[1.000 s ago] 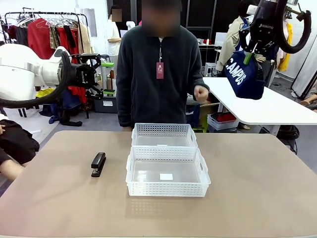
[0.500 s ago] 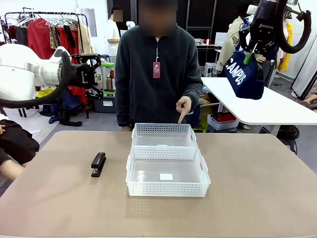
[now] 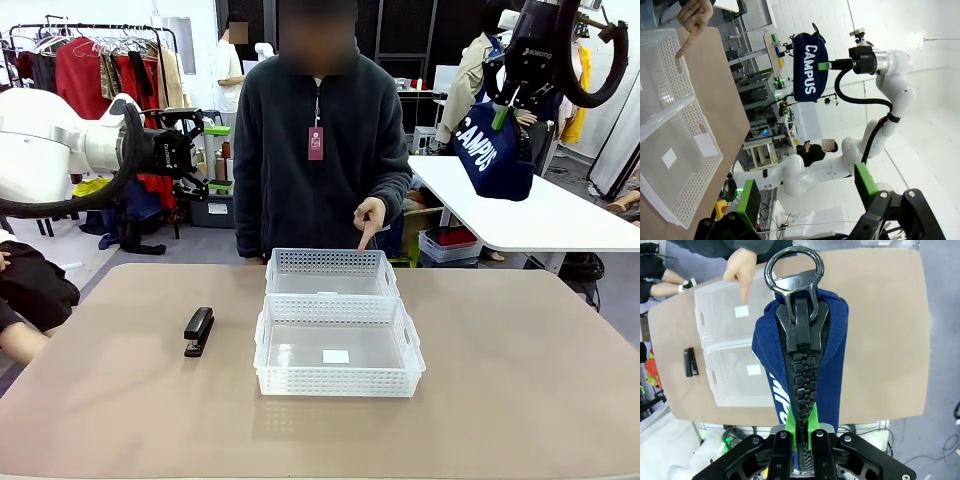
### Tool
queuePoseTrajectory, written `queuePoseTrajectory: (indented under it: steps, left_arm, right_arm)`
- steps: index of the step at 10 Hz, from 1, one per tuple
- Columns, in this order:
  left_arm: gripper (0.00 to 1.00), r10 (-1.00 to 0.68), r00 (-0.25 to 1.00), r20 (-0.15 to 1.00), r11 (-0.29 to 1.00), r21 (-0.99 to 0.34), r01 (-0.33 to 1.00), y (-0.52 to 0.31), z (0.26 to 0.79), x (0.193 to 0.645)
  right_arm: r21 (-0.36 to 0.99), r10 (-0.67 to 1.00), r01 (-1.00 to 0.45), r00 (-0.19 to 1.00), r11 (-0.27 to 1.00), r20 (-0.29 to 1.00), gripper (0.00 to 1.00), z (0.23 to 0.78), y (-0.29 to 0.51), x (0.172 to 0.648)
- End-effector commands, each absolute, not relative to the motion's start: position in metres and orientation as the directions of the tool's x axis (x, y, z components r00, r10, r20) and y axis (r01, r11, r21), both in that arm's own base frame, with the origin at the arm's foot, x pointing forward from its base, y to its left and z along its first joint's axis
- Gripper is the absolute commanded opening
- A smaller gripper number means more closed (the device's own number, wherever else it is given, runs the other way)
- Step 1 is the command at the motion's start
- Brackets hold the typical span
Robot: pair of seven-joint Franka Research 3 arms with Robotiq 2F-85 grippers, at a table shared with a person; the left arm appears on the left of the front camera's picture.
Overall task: Distribute items into two baskets.
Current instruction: Move the picked Pencil pouch towards the Organizing basket indicated by the person, stopping as directed.
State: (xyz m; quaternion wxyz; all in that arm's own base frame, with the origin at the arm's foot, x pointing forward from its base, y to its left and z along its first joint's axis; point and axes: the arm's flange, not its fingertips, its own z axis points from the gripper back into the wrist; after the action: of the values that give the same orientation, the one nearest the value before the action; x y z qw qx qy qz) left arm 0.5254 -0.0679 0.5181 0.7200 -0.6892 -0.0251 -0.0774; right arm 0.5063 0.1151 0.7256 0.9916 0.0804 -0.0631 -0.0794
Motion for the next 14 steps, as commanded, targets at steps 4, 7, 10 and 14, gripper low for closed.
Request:
queuePoseTrajectory:
  steps: [4,7,10,14]
  left_arm:
    - [1.00,-0.076,0.986,0.146,0.037,-0.988,0.149,-0.068,0.520,0.525]
    - [1.00,-0.076,0.986,0.146,0.037,-0.988,0.149,-0.068,0.520,0.525]
    - [1.00,-0.076,0.986,0.146,0.037,-0.988,0.149,-0.068,0.520,0.525]
    - [1.00,-0.076,0.986,0.146,0.037,-0.988,0.149,-0.068,0.520,0.525]
  right_arm:
    - [0.171,-0.167,0.146,0.979,0.974,0.114,0.00,0.727,0.116,0.505]
    - [0.171,-0.167,0.146,0.979,0.974,0.114,0.00,0.727,0.116,0.505]
    - [0.169,-0.168,0.147,0.979,0.974,0.112,0.00,0.726,0.115,0.506]
    - [0.051,0.199,-0.207,0.972,0.977,0.124,0.00,0.729,0.136,0.533]
